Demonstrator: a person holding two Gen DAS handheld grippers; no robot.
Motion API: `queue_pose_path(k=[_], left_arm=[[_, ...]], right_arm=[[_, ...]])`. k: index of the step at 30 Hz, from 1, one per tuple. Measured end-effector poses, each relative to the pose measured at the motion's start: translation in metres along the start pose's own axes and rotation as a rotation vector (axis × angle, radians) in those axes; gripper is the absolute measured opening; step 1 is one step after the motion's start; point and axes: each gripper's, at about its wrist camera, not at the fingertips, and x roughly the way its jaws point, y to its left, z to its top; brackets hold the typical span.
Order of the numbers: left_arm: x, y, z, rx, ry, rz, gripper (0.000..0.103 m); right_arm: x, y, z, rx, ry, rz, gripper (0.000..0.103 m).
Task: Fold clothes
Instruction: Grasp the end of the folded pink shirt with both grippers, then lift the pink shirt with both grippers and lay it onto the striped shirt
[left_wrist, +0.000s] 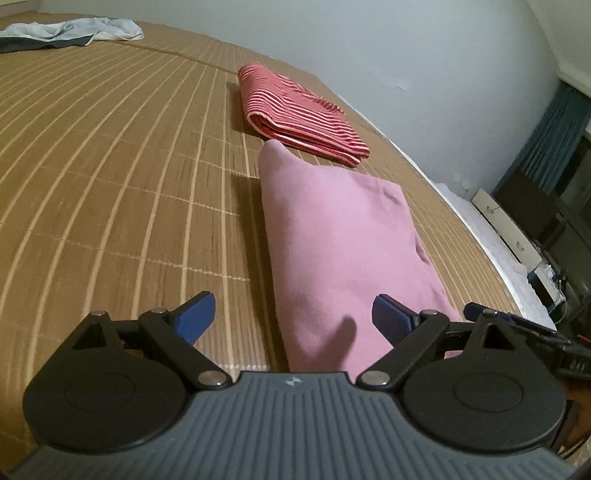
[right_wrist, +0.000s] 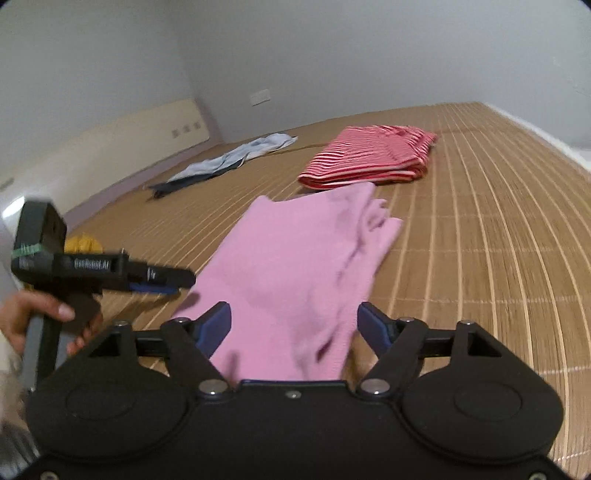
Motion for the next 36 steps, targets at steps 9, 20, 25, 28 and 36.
queue_pose_path(k=[9, 20, 25, 28, 36], left_arm=[[0.023, -0.002, 0.004, -0.059, -0.042, -0.055, 0.095], [0.040, -0.007, 0.014, -0.082, -0.029, -0.015, 0.057], [0.035, -0.008, 0.015, -0.064, -0.036, -0.018, 0.043], [0.025, -0.014, 0.014, -0.012, -0.034, -0.006, 0.039], [-0.022, -0.044, 0.045, 0.107, -0.099, 0.051, 0.039]], right_arm=[[0.042, -0.049, 0.015, 0.241, -0.008, 0.053, 0.077], [0.087, -0.060, 0.022, 0.280, 0.007, 0.154, 0.041], [0.090, -0.062, 0.019, 0.300, 0.016, 0.189, 0.030], [0.086, -0.061, 0.019, 0.318, 0.006, 0.212, 0.027], [0.069, -0.038, 0.043, 0.314, -0.021, 0.277, 0.026]])
